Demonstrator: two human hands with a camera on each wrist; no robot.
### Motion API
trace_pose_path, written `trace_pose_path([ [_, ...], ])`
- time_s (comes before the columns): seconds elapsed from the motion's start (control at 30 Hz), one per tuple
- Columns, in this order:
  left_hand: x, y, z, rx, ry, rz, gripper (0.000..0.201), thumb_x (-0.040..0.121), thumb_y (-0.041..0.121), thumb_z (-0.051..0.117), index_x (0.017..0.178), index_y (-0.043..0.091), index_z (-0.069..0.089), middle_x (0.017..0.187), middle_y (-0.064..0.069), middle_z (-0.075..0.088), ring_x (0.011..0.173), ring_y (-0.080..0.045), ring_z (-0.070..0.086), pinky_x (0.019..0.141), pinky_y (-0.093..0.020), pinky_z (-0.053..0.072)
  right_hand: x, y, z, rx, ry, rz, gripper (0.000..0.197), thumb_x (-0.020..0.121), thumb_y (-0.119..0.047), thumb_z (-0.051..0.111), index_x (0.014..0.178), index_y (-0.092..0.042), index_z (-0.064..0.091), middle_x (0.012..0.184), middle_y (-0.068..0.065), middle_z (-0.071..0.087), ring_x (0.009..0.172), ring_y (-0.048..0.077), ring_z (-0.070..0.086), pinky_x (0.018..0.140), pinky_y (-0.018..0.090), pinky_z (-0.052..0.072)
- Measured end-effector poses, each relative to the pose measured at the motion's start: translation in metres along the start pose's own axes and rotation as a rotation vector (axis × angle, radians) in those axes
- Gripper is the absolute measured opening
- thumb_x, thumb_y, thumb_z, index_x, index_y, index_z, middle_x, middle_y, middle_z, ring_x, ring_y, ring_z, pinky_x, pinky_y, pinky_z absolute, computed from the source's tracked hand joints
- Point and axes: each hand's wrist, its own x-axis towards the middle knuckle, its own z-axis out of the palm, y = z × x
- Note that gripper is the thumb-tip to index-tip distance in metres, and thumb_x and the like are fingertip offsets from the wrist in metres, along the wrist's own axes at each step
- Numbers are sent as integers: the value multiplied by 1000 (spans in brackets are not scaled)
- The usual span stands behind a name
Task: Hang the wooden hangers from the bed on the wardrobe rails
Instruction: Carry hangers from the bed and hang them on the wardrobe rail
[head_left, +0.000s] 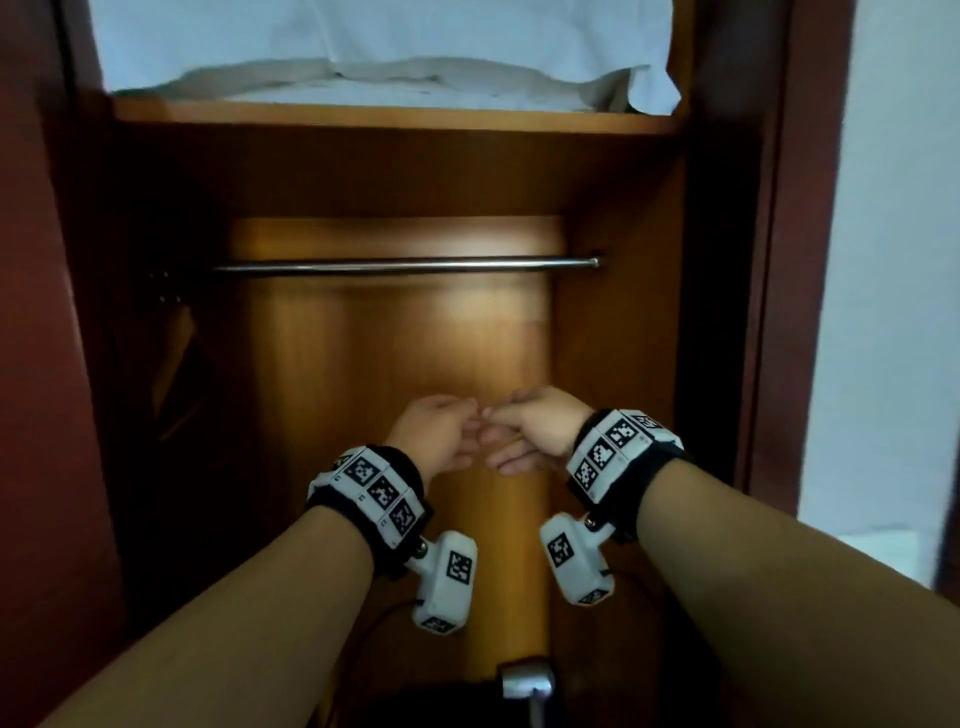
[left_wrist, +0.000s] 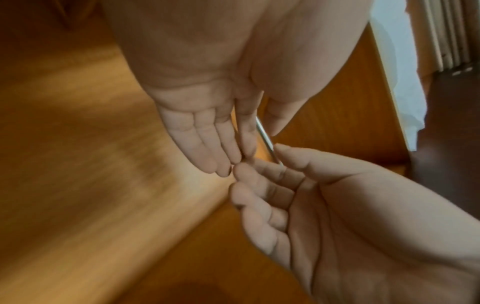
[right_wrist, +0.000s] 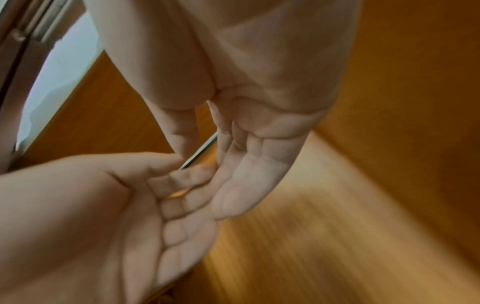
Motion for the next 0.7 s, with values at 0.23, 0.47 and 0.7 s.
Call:
trace_pose_path([
  [0.23, -36, -70, 97, -65, -201, -117, 13, 101, 21, 54, 101, 14, 65, 94, -9, 74, 85, -27, 73, 81, -42, 60, -97, 77, -49, -19, 125, 145, 25, 99, -22, 55, 118, -7, 59, 99, 13, 67, 83, 29, 68, 75, 41, 58],
  [0.47, -52, -83, 160, -112, -415, -120, 21, 101, 23, 52, 107, 11, 69, 94, -15, 75, 89, -32, 74, 86, -49, 60, -161, 93, -80, 12, 296, 193, 19, 97, -20, 57, 114, -14, 64, 89, 8, 70, 75, 24, 68, 70, 37, 57],
  [0.7, -69, -96, 171, -106, -590, -112, 22, 101, 21, 50, 100, 11, 70, 85, -6, 76, 74, -21, 71, 68, -35, 56, -197, 105, -71, 32, 500, 283, 25, 94, -21, 61, 116, -9, 66, 106, 16, 72, 85, 28, 70, 78, 41, 59],
])
